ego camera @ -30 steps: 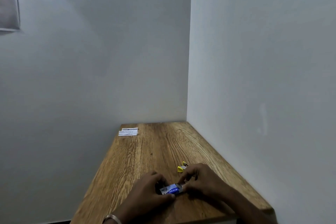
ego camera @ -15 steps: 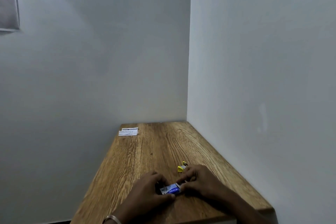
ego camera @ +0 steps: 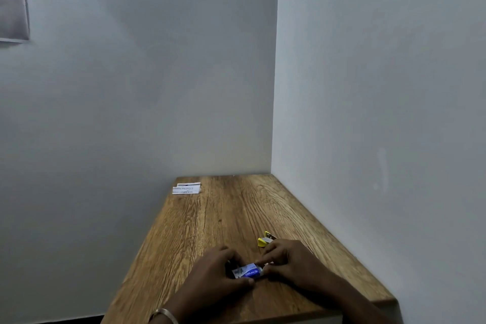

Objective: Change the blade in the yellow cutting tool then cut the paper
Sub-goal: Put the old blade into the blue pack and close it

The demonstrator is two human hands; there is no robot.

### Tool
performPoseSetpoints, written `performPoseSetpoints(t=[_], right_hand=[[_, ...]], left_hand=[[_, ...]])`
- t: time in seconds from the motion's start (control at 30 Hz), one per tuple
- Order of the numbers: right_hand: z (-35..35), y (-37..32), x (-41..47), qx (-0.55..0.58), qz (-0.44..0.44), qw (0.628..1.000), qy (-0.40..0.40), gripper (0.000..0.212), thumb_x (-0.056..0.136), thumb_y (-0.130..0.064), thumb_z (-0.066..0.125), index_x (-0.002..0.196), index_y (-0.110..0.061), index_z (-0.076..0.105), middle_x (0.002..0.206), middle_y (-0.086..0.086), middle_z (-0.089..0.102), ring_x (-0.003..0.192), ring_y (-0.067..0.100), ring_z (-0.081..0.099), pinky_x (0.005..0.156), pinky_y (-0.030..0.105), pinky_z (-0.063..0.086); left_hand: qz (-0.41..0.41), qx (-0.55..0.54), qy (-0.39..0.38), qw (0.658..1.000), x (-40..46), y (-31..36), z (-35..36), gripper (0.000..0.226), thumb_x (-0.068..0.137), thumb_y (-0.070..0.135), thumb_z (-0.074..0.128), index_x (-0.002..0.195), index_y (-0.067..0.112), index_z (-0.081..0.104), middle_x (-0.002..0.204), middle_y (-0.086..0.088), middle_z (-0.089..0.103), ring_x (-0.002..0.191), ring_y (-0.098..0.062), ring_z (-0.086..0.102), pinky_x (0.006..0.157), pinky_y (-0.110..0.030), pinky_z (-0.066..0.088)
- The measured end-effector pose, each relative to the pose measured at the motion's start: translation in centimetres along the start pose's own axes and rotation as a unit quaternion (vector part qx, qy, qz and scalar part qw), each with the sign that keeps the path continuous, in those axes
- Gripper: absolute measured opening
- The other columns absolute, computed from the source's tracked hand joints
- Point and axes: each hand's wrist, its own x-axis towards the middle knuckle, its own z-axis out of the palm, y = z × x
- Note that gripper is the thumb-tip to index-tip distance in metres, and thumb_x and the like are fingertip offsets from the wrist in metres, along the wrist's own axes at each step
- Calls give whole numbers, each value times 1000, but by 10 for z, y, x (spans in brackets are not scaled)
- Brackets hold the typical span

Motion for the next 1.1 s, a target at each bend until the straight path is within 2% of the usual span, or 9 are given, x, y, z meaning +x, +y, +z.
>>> performPoseSetpoints(t=[0.13,0.2,0.3,0.37,0.47,0.6,0.73,0.9,1.1], right_hand=[[-3,0,-4,17,10,1000,23,39,78,-37,80,116,-45,71,111,-21,69,104,-5,62,81,12,52],[-6,1,-7,15,23,999,22,43,77,-36,80,118,-44,69,114,-22,69,103,-10,61,77,10,51],[-8,6,-13,-6,44,999,23,39,78,-33,79,116,-42,71,107,-30,66,103,-19,57,74,3,47],[-8,10,-14,-8,56,998,36,31,80,-31,79,109,-40,74,102,-29,68,103,-20,55,73,1,46],[-8,10,-14,2,59,997,41,18,81,-32,80,98,-38,79,98,-24,74,101,-15,59,73,3,47],[-8,7,-13,21,47,998,32,11,81,-33,80,91,-36,80,100,-24,74,100,-11,64,78,5,47],[-7,6,-12,25,49,998,26,12,80,-34,80,91,-38,80,97,-25,75,98,-7,66,84,12,50],[-2,0,-8,20,25,999,19,12,79,-42,79,91,-39,79,95,-24,75,96,-5,67,80,14,53],[1,-4,-4,19,6,1000,9,16,77,-44,79,92,-37,79,95,-22,75,95,-2,68,85,22,56]], left_hand=[[0,-9,-8,1000,-1,1,-1,50,61,77,64,96,41,63,100,24,55,89,5,53,75,-16,49],[-1,-17,-10,1000,-1,2,-2,48,62,76,64,96,42,63,101,24,55,90,4,53,77,-16,50],[-7,-32,-9,999,-3,2,-4,48,62,73,65,97,41,64,102,24,57,93,4,55,80,-19,52],[-8,-44,-7,999,-4,2,-5,47,62,70,67,97,38,65,101,22,59,91,4,56,80,-20,53],[-11,-59,-6,998,-4,3,-6,39,65,60,73,94,35,67,98,19,62,87,2,59,76,-19,54],[-20,-71,-2,997,-5,3,-6,34,67,53,78,92,32,69,95,17,66,84,0,61,75,-24,55],[-28,-76,-6,997,-5,3,-6,37,66,55,77,93,32,68,95,15,66,85,-2,62,77,-28,56],[-31,-87,2,996,-5,5,-6,38,64,57,75,91,33,68,94,16,67,84,-2,63,77,-28,57],[-39,-91,8,995,-6,5,-7,39,65,56,76,92,28,69,93,13,69,83,-2,65,78,-31,58]])
